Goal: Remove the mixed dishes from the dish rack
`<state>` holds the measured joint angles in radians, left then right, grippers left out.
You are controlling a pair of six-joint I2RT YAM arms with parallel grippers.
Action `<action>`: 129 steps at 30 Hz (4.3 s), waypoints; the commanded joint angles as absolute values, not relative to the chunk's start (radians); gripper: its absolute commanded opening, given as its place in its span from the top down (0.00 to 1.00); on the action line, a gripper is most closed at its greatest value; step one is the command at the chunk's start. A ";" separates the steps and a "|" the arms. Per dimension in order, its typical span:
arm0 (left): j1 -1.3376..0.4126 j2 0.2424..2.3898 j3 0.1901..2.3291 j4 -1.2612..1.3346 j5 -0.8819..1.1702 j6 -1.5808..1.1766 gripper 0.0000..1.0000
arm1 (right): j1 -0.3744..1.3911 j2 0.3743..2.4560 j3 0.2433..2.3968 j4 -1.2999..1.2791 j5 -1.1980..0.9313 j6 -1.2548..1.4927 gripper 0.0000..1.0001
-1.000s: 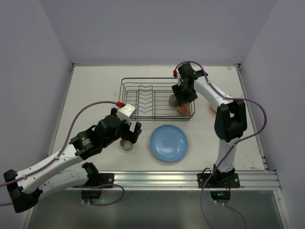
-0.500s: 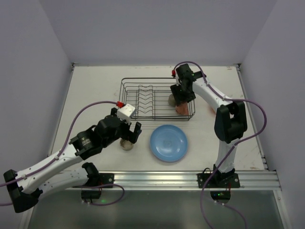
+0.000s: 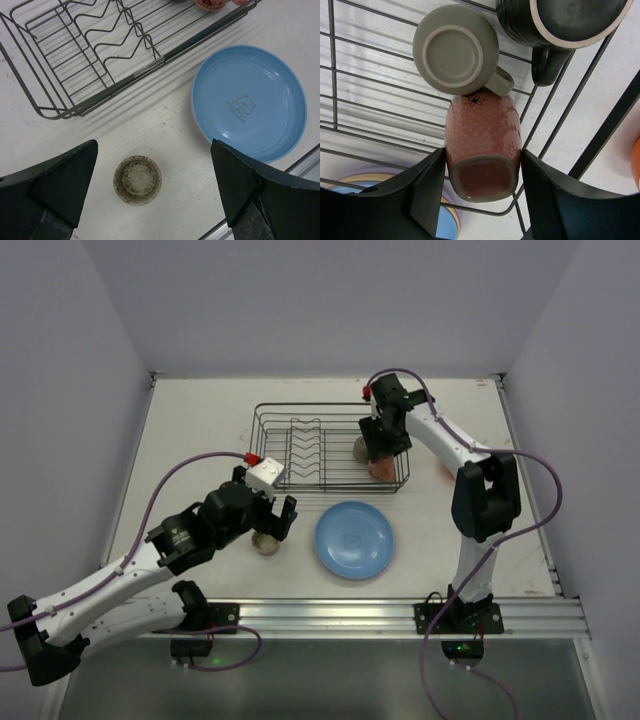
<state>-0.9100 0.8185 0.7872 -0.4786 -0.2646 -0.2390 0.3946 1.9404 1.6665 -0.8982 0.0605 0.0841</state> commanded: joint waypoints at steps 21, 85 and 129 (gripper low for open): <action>-0.902 0.802 0.782 -0.439 -0.245 -0.206 0.00 | 0.385 1.776 1.716 -0.928 0.006 0.110 1.00; -0.609 1.448 0.814 1.306 0.719 -0.940 0.09 | 0.133 1.252 1.296 -0.072 -1.178 0.650 1.00; -0.655 1.184 0.884 0.659 0.339 -0.560 1.00 | 0.094 1.281 1.216 0.043 -1.186 0.719 0.03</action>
